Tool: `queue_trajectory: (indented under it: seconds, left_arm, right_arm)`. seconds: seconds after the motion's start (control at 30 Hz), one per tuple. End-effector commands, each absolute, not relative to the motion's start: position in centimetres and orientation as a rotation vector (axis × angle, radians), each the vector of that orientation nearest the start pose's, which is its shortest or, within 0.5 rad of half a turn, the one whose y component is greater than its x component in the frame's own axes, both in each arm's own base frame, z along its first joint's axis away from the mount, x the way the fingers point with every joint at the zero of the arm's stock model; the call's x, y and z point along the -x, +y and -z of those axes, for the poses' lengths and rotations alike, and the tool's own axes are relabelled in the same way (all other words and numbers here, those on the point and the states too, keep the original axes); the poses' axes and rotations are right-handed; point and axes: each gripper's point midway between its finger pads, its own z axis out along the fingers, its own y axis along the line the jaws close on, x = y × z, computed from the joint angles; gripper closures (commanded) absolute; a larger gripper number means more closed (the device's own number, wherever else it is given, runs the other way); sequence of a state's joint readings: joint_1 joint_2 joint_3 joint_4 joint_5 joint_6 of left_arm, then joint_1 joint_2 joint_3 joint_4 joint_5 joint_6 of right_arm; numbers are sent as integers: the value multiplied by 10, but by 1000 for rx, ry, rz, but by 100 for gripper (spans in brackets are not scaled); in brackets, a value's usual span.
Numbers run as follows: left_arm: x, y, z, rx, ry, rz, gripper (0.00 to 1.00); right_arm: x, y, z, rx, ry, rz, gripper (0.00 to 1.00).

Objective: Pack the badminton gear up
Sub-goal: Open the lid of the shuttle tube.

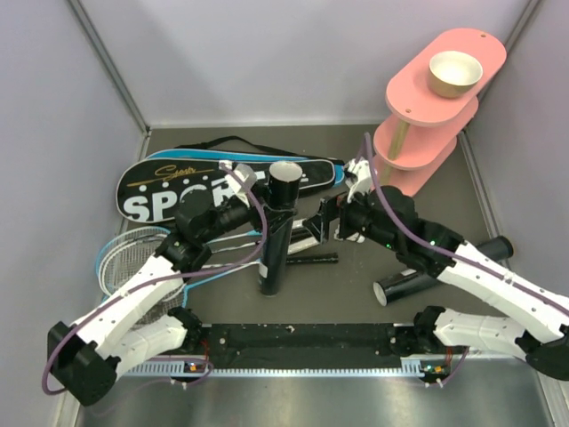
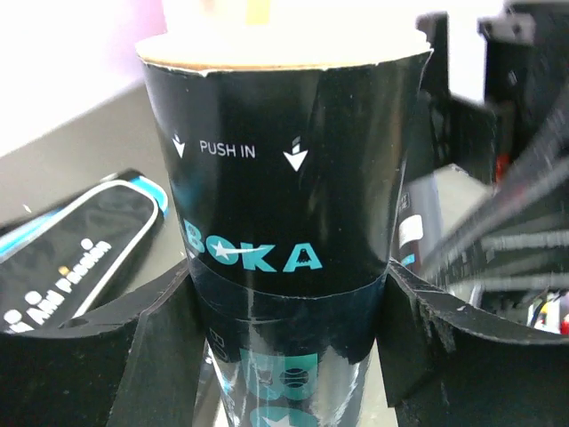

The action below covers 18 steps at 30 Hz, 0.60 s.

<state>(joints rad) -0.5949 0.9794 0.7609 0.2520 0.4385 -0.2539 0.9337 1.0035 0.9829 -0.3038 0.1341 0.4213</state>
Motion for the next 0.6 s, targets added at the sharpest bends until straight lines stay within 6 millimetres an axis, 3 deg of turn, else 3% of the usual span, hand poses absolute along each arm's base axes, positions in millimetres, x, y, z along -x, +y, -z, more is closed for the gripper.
queue_trajectory:
  seconds: [0.0, 0.03, 0.17, 0.27, 0.3, 0.43, 0.57]
  left_arm:
    - [-223, -260, -319, -867, 1274, 868, 70]
    - [-218, -261, -314, -841, 1289, 920, 70]
    - [-197, -269, -332, -812, 1217, 1099, 71]
    - [-193, -270, -344, -708, 1204, 1211, 71]
    - [-198, -268, -347, -647, 1212, 1225, 71]
    - [-194, -269, -361, -510, 1203, 1387, 71]
    - [-190, -271, -367, -485, 1171, 1458, 71]
  right_arm:
    - [-208, 260, -288, 515, 1947, -755, 2]
    - [-192, 274, -288, 623, 1917, -874, 2]
    - [-183, 293, -282, 714, 1734, -1003, 1]
    - [-173, 304, -284, 771, 1617, -1082, 1]
    - [-169, 312, -295, 785, 1537, -1107, 1]
    - [-190, 320, -296, 711, 1502, -1009, 1]
    - [-190, 335, -314, 696, 1433, -1066, 1]
